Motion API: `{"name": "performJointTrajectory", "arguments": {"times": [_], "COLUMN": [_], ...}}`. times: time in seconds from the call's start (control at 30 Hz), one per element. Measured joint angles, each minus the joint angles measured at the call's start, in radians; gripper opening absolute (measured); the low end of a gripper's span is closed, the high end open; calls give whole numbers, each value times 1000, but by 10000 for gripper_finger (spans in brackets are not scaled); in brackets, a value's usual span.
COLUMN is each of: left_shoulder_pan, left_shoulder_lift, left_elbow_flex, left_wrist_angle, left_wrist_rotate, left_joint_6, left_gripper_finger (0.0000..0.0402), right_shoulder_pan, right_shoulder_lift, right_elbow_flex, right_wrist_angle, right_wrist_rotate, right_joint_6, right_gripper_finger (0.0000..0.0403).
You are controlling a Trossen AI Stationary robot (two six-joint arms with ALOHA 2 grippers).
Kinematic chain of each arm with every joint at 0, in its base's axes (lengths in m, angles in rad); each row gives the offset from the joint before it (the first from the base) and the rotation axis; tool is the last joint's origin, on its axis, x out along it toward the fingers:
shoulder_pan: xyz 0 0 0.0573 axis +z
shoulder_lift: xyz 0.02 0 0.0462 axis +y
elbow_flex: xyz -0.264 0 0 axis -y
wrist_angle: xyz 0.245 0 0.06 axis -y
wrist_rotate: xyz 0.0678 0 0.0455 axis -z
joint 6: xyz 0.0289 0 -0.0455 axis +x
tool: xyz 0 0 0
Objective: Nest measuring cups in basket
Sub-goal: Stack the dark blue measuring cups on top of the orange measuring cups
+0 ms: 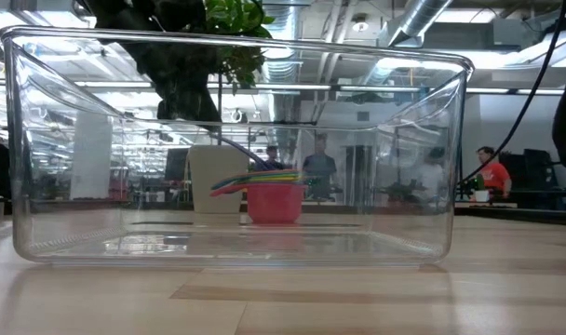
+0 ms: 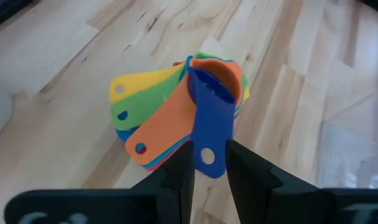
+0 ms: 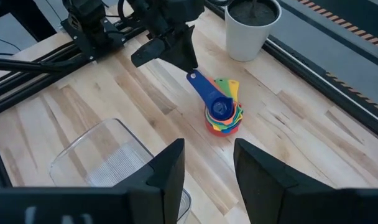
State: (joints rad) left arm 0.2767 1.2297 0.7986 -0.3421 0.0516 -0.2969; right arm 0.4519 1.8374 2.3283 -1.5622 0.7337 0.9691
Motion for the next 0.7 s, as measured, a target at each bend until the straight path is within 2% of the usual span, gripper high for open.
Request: {"name": "performJointTrajectory", "arguments": {"times": [0.27, 0.53, 0.7], "left_shoulder_pan": [-1, -3, 4], "left_shoulder_lift": [38, 81, 80], "left_elbow_flex": [0, 0, 0], "left_wrist_angle": [4, 76, 31], "left_wrist_rotate": [0, -7, -32], "left_joint_6": [23, 19, 38], "left_gripper_finger": [77, 77, 77], "right_shoulder_pan": [0, 0, 0], "right_shoulder_lift": [0, 0, 0], "right_elbow_flex": [0, 0, 0], "right_wrist_angle": [-1, 0, 0], "right_wrist_rotate": [-1, -4, -4], "right_joint_6": [0, 0, 0], "right_gripper_finger": [167, 160, 161]}}
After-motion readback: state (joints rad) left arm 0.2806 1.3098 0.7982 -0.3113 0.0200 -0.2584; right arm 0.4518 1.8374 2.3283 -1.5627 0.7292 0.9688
